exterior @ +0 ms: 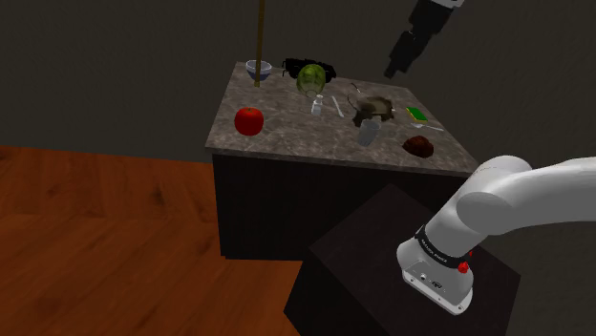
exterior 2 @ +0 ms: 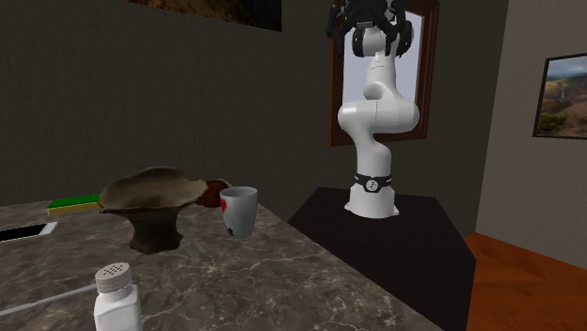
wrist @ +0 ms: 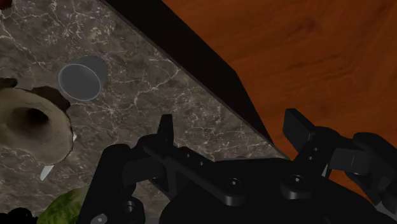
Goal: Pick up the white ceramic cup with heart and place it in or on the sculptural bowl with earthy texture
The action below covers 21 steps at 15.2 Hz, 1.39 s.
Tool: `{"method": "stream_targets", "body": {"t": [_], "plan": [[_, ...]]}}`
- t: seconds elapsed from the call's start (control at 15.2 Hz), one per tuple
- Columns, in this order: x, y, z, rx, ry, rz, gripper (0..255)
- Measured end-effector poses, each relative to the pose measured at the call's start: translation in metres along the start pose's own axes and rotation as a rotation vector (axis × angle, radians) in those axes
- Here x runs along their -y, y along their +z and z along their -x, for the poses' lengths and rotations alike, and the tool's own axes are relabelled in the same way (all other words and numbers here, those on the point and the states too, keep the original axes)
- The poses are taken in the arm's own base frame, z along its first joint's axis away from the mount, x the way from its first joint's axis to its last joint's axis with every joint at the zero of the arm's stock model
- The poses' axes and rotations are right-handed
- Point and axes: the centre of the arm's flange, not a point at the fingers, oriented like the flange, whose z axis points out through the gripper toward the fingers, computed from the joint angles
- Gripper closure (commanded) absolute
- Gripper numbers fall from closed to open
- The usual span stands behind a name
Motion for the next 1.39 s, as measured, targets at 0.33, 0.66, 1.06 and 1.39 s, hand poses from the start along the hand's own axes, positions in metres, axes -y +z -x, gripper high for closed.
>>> {"method": "stream_targets", "body": {"t": [0.33, 0.66, 1.06, 1.39], "plan": [[-0.02, 0.029, -0.01, 0.012, -0.003, 0.009, 0], [-0.055, 0.085, -0.018, 0.032, -0.011, 0.023, 0], [-0.101, 0.147, -0.034, 0.055, -0.02, 0.042, 0], [-0.136, 0.2, -0.038, 0.074, -0.027, 0.056, 0]]}}
